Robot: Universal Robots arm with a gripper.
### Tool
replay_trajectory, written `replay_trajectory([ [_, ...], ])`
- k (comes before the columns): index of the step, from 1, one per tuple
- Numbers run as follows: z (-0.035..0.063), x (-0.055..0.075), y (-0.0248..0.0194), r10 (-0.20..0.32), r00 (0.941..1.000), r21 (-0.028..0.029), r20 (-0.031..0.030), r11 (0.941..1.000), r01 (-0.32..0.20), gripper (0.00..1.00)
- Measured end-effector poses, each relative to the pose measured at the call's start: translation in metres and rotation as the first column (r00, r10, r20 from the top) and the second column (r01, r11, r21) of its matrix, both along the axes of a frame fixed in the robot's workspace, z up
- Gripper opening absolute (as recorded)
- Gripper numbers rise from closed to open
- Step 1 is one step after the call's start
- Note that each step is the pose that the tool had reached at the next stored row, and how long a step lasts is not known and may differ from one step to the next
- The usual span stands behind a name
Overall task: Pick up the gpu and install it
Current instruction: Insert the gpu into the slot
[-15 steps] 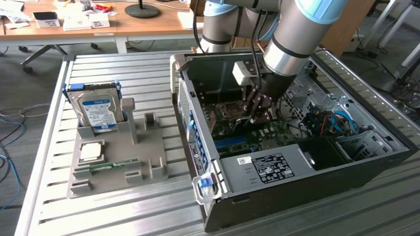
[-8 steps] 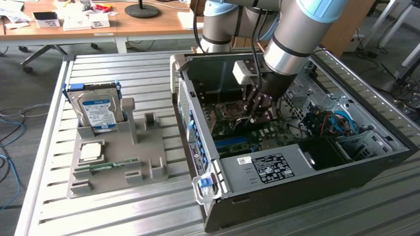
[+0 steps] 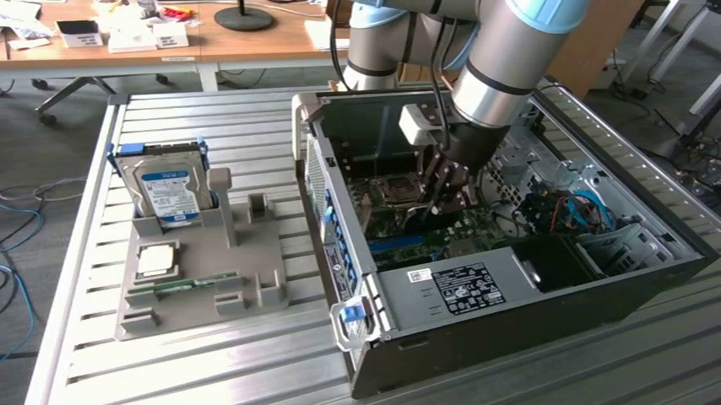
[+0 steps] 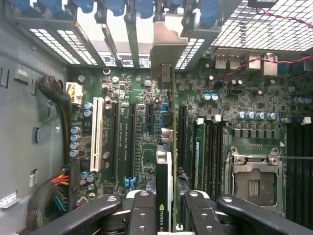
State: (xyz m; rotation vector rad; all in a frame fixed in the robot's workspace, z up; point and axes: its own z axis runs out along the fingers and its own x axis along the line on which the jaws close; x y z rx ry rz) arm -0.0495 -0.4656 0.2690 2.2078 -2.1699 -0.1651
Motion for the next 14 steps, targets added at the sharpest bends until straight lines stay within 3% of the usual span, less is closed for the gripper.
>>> replay_trajectory([
  [14,-0.0013,-0.0064,0.0010,-0.003,1.0000,0.0010,0.0035,1.0000,0.003,0.27],
])
